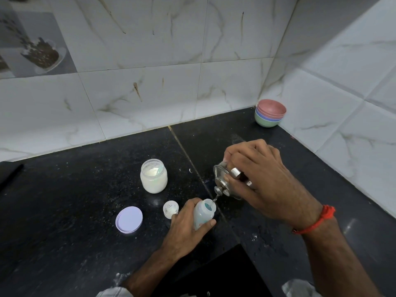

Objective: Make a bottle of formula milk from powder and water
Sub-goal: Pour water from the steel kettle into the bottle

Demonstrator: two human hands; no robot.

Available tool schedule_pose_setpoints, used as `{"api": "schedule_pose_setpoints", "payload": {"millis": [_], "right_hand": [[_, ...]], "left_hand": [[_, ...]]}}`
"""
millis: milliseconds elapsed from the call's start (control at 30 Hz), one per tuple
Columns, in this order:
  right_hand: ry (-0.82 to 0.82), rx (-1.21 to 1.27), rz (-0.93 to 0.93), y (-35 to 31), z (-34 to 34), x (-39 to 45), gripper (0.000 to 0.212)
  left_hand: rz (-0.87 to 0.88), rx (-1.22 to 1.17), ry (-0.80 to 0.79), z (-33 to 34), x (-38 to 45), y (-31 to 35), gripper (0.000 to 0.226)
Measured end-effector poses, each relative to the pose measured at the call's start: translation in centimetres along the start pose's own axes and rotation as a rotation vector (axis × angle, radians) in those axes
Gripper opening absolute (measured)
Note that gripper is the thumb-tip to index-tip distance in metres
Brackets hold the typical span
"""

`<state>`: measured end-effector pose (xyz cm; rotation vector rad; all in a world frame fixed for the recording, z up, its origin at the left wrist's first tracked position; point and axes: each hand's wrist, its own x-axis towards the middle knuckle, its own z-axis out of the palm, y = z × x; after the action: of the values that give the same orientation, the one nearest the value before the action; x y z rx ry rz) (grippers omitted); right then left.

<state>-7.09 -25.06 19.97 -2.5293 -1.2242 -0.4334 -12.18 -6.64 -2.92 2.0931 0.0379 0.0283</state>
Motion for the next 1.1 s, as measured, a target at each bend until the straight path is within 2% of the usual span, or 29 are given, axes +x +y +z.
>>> {"api": "schedule_pose_setpoints", "payload": {"millis": [500, 733, 900, 1000, 1100], "right_hand": [[-0.009, 0.008, 0.026, 0.4, 1.0, -0.3, 0.022], [-0.005, 0.292, 0.155, 1.9, 3.4, -1.5, 0.011], [0.101, 0.511, 0.243, 3.0, 5.7, -2.7, 0.007], [0.138, 0.706, 0.366, 4.0, 7.1, -3.5, 0.007], [0.241, 1.011, 0.552, 4.3, 8.6, -4.2, 0.004]], "left_hand": [[0.006, -0.011, 0.011, -0.1, -0.1, 0.6, 0.057], [0.042, -0.062, 0.062, -0.7, -0.3, 1.6, 0.056], [0.049, -0.11, 0.076, -1.2, -0.5, 2.1, 0.056], [0.048, -0.138, 0.086, -1.3, -0.8, 2.2, 0.054], [0.047, -0.165, 0.106, -1.4, -1.1, 2.2, 0.052]]}}
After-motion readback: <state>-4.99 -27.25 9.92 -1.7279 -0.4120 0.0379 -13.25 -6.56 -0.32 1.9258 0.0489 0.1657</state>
